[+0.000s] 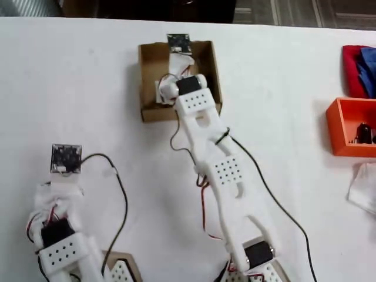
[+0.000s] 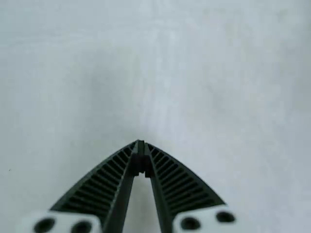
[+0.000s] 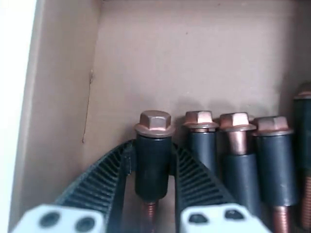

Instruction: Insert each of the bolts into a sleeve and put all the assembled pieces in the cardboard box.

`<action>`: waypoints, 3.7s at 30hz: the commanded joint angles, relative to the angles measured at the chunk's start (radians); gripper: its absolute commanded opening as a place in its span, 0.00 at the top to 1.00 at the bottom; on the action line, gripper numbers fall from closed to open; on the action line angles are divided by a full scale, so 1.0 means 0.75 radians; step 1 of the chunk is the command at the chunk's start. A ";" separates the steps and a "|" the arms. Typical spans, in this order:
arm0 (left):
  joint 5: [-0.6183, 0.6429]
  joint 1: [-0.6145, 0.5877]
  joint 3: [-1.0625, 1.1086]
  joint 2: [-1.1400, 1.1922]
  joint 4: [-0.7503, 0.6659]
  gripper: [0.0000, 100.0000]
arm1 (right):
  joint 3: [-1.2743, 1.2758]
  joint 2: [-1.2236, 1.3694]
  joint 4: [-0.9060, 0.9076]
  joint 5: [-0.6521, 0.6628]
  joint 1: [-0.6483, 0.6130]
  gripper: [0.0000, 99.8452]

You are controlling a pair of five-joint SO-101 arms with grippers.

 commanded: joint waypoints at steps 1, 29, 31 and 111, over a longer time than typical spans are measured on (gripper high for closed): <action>-0.016 -0.012 -0.011 -0.014 0.004 0.97 | -0.004 -0.107 0.005 -0.006 -0.005 0.98; -0.016 -0.012 -0.011 -0.014 0.004 0.97 | -0.012 0.030 0.005 -0.006 -0.007 0.97; -0.016 -0.012 -0.011 -0.014 0.004 0.97 | -0.010 0.026 0.009 -0.006 -0.007 0.94; 0.661 0.681 -0.247 -0.014 0.601 0.97 | 4.141 -3.851 -0.433 0.370 0.598 0.92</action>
